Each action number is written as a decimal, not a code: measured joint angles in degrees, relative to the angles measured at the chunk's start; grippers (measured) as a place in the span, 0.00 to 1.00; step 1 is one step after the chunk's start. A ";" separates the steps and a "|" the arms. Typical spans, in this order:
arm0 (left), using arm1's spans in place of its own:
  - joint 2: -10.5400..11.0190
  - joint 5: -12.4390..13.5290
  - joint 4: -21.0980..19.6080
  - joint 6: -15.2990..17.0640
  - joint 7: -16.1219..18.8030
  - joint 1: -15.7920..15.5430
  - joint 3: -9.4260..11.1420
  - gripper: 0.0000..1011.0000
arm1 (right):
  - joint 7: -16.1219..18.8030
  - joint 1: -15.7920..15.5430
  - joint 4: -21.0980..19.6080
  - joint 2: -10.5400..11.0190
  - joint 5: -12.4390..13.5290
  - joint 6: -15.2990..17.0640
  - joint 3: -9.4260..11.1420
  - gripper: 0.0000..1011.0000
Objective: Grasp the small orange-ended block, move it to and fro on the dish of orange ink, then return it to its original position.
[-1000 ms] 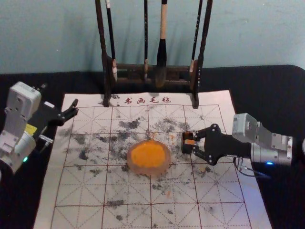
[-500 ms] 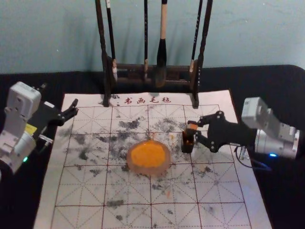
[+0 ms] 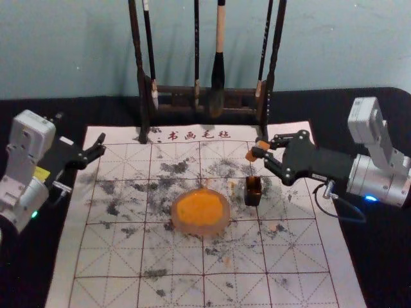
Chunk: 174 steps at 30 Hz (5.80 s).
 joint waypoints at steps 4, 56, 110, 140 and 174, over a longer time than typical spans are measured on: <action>0.00 0.00 0.00 0.00 0.00 0.00 0.00 0.99 | -1.88 -0.73 -3.09 0.05 1.70 5.98 0.21 0.13; 0.00 0.00 0.00 0.00 0.00 0.00 0.00 0.99 | -5.48 9.84 1.84 -7.57 1.34 29.95 -14.13 0.13; 0.00 0.00 0.00 0.00 0.00 0.00 0.00 0.99 | -3.93 10.05 -0.19 -5.36 2.55 32.61 -15.13 0.13; 0.00 0.00 0.00 0.00 0.00 0.00 0.00 0.99 | -4.39 13.79 3.91 -8.05 0.70 32.33 -16.57 0.13; 0.00 0.00 0.00 0.00 0.00 0.00 0.00 0.99 | -2.97 10.76 -2.43 -3.46 0.61 33.43 -16.10 0.13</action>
